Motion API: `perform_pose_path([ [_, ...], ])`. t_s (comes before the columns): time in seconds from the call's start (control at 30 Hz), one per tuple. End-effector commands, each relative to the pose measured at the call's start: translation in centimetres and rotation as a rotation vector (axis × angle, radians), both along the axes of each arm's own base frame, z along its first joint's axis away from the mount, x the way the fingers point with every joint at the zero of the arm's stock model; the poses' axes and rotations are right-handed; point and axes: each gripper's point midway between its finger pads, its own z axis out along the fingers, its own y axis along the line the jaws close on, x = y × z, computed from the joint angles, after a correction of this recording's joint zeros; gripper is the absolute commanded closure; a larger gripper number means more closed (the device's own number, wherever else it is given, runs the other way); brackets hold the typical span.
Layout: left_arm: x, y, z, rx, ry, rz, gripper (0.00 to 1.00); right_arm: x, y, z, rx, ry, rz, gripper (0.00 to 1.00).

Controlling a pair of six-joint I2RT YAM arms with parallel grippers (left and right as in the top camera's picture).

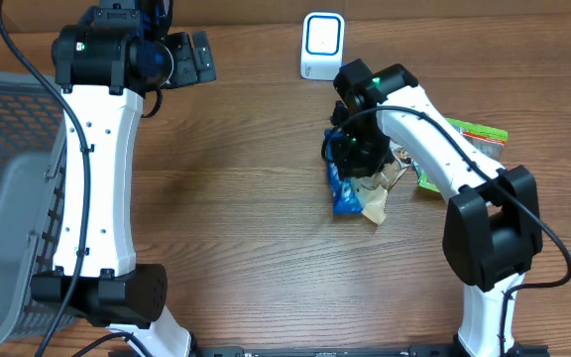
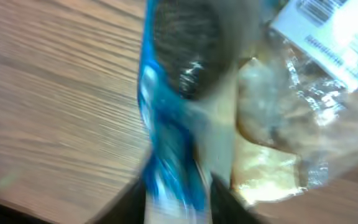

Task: Scan the item barcode
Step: 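Carry the Oreo pack down and right beside the cookie bag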

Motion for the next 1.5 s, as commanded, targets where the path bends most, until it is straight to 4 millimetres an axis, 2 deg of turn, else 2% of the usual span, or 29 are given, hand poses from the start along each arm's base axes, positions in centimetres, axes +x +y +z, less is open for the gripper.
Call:
perform_pose_path([
  [0.0,-0.4,0.2,2.1,0.017,-0.056,-0.01,0.0,0.9,-1.5,0.9,-0.029,-0.03,-0.031,0.5],
  [0.03,-0.4,0.2,2.1,0.017,-0.056,-0.01,0.0,1.1,-1.4,1.4,-0.011,-0.032,-0.051,0.45],
  [0.1,-0.4,0.2,2.1,0.017,-0.056,-0.01,0.0,1.8,-0.4,3.1,0.058,-0.046,-0.073,0.43],
  [0.13,-0.4,0.2,2.1,0.017,-0.056,-0.01,0.0,2.6,0.3,5.2,0.099,-0.088,-0.074,0.41],
  [0.23,-0.4,0.2,2.1,0.017,-0.056,-0.01,0.01,3.8,1.0,8.1,0.139,-0.162,-0.075,0.36],
  [0.33,-0.4,0.2,2.1,0.017,-0.056,-0.01,0.0,3.8,2.6,8.9,0.209,-0.168,-0.059,0.36],
  [0.47,-0.4,0.2,2.1,0.017,-0.056,-0.01,0.0,2.8,4.9,8.0,0.261,-0.137,-0.014,0.43],
  [0.57,-0.4,0.2,2.1,0.017,-0.056,-0.01,0.0,1.9,6.9,6.3,0.264,-0.122,0.035,0.46],
  [0.67,-0.4,0.2,2.1,0.017,-0.056,-0.01,0.0,1.2,9.0,3.7,0.258,-0.132,0.089,0.46],
  [0.77,-0.4,0.2,2.1,0.017,-0.056,-0.01,0.0,0.9,9.0,0.6,0.185,-0.151,0.109,0.46],
  [0.87,-0.4,0.2,2.1,0.017,-0.056,-0.01,0.0,1.2,7.8,-2.1,0.108,-0.176,0.099,0.45],
  [0.9,-0.4,0.2,2.1,0.017,-0.056,-0.01,0.0,1.8,6.7,-3.6,0.056,-0.204,0.086,0.45],
  [0.97,-0.4,0.2,2.1,0.017,-0.057,-0.01,0.0,2.6,5.3,-4.9,0.003,-0.227,0.051,0.45],
  [1.03,-0.4,0.2,2.1,0.017,-0.057,-0.01,0.0,4.1,2.8,-6.2,-0.07,-0.238,-0.036,0.45],
  [1.17,-0.4,0.2,2.1,0.017,-0.056,-0.01,0.0,6.0,-1.1,-6.5,-0.108,-0.23,-0.194,0.46],
  [1.37,-0.4,0.2,2.1,0.017,-0.056,-0.01,0.0,7.3,-7.0,-6.6,-0.141,-0.187,-0.34,0.48],
  [1.4,-0.4,0.2,2.1,0.017,-0.056,-0.01,0.0,7.6,-9.0,-6.6,-0.15,-0.176,-0.379,0.49],
  [1.47,-0.4,0.2,2.1,0.017,-0.056,-0.01,0.0,7.9,-10.8,-6.6,-0.155,-0.17,-0.406,0.5],
])
